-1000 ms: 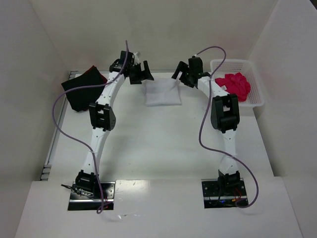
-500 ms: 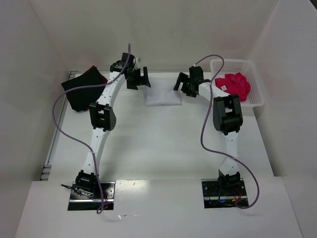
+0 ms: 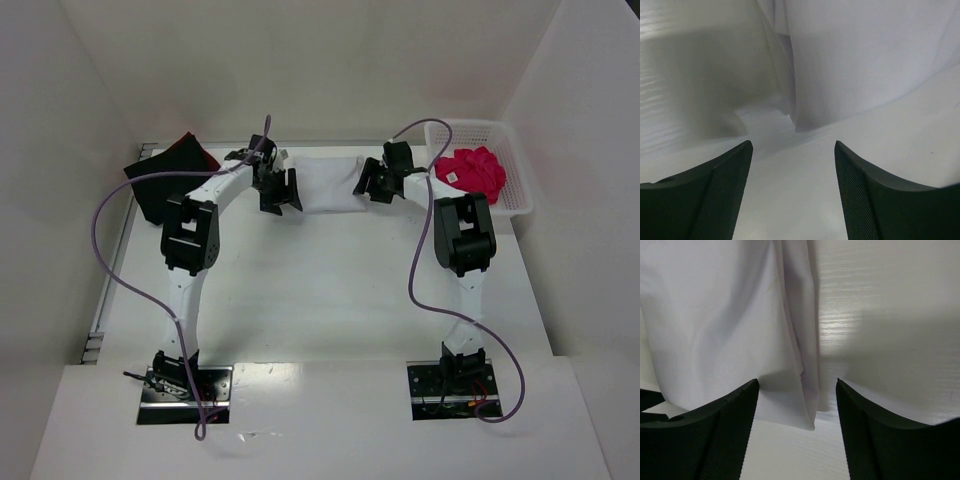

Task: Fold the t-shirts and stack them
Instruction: Fold the long partially folded tshirt into a neat square

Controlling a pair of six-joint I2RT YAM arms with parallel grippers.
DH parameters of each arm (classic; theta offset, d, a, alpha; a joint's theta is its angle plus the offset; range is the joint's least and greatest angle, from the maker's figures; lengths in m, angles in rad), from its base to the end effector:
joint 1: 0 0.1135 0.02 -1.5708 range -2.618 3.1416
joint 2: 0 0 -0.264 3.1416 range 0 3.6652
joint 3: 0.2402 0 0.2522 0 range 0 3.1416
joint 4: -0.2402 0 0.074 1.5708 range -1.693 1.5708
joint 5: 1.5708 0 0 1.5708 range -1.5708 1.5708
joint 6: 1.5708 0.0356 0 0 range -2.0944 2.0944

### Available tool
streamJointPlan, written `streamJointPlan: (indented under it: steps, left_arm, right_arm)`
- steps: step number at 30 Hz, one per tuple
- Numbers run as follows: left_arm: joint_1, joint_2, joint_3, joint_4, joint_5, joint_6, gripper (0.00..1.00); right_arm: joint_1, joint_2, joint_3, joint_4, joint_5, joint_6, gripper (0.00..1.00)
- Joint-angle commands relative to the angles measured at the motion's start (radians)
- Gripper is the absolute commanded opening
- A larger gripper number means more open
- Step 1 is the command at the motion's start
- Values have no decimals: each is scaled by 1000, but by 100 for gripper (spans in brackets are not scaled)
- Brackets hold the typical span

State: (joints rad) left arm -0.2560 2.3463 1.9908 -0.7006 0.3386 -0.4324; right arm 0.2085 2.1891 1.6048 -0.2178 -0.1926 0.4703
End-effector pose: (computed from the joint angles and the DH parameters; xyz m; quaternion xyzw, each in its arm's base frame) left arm 0.4887 -0.1402 0.1794 -0.0412 0.9533 -0.2380 0.1812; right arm 0.4742 0.1073 0.1652 0.0847 0.9196 0.2083 0.3223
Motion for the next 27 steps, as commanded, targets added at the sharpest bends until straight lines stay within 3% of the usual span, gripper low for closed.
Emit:
streamJointPlan:
  steps: [1, 9, 12, 15, 19, 24, 27]
  left_arm:
    - [9, -70, -50, 163, 30, -34, 74]
    - [0, -70, -84, 267, 39, -92, 71]
    - [0, -53, -84, 280, 39, -101, 65]
    - [-7, -50, -100, 297, 30, -111, 49]
    - [-20, -50, -112, 300, 30, -111, 40]
    - [-29, -58, -151, 291, 20, -111, 30]
    - [-29, -87, -205, 291, -9, -111, 16]
  right_arm:
    - [-4, -45, -31, 46, -24, -16, 64]
    - [14, -54, -87, 46, -45, -16, 59]
    - [23, -54, -89, 46, -52, -16, 57]
    - [23, -43, -72, 46, -65, -10, 40]
    - [32, -43, -80, 26, -74, -7, 21]
    - [38, -74, -149, 41, -74, 14, 9]
    - [49, -84, -159, 41, -74, 14, 3]
